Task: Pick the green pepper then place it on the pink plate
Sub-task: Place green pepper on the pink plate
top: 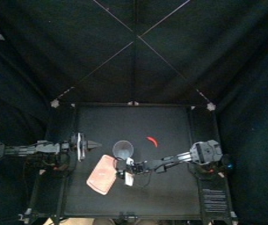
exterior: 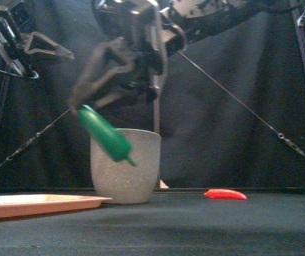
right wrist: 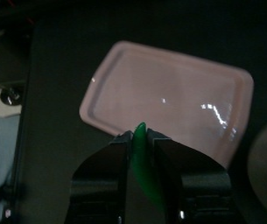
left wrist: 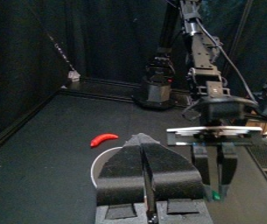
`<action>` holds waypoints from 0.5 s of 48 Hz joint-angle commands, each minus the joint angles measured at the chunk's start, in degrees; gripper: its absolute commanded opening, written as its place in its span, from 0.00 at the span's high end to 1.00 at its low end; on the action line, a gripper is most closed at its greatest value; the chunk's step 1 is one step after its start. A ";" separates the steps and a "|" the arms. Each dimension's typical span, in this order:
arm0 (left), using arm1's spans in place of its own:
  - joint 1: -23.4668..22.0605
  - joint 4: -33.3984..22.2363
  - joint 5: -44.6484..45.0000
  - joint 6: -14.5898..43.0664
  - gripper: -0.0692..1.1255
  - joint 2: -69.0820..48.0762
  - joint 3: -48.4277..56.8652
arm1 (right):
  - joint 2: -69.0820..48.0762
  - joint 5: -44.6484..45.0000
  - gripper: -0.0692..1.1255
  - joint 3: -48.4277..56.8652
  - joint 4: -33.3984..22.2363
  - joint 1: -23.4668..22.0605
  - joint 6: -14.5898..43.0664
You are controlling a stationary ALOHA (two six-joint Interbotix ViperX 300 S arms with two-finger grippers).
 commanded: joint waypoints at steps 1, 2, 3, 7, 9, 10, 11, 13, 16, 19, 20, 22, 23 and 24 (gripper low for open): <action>0.62 0.18 -0.44 0.00 0.83 0.09 -0.53 | 2.81 1.32 0.44 -8.70 -1.41 -0.26 -0.18; 0.62 0.18 -0.44 0.00 0.83 0.09 -0.44 | 3.60 1.85 0.44 -9.93 -1.76 -0.26 -0.26; 0.62 0.09 -0.44 0.00 0.83 0.09 -0.35 | 4.48 2.46 0.44 -11.34 -2.20 -0.35 -0.18; 0.62 0.00 -0.35 0.00 0.83 0.09 -0.18 | 7.73 4.92 0.44 -16.17 -3.69 -0.35 -0.18; 0.62 0.00 -0.18 0.00 0.83 0.09 0.09 | 9.40 6.42 0.44 -18.63 -4.39 -0.35 -0.18; 0.62 0.00 -0.18 0.00 0.83 0.09 0.18 | 10.20 7.29 0.44 -19.69 -4.57 -0.26 0.00; 0.62 0.00 -0.18 0.00 0.83 0.09 0.26 | 10.99 8.09 0.44 -20.83 -4.57 -0.26 -0.09; 0.62 0.00 -0.09 0.00 0.83 0.09 0.44 | 12.48 9.67 0.44 -22.85 -4.66 -0.26 0.00; 0.62 0.09 -0.09 0.00 0.83 0.09 0.70 | 15.12 12.48 0.44 -26.10 -4.66 -0.26 0.35; 0.62 0.09 -0.09 0.00 0.83 0.09 0.88 | 17.05 14.94 0.44 -28.48 -4.31 -0.26 0.35; 0.62 0.09 -0.09 0.00 0.83 0.18 0.97 | 17.67 15.64 0.44 -29.18 -4.31 -0.26 0.35; 0.62 0.18 -0.18 0.00 0.83 0.09 0.97 | 18.90 17.05 0.44 -30.59 -4.31 -0.26 0.35; 0.62 0.18 -0.09 0.00 0.83 0.09 1.05 | 19.69 18.02 0.43 -31.46 -4.31 -0.35 0.35; 0.62 0.18 -0.09 0.00 0.83 0.09 0.97 | 20.04 18.63 0.42 -32.08 -4.39 -0.35 0.44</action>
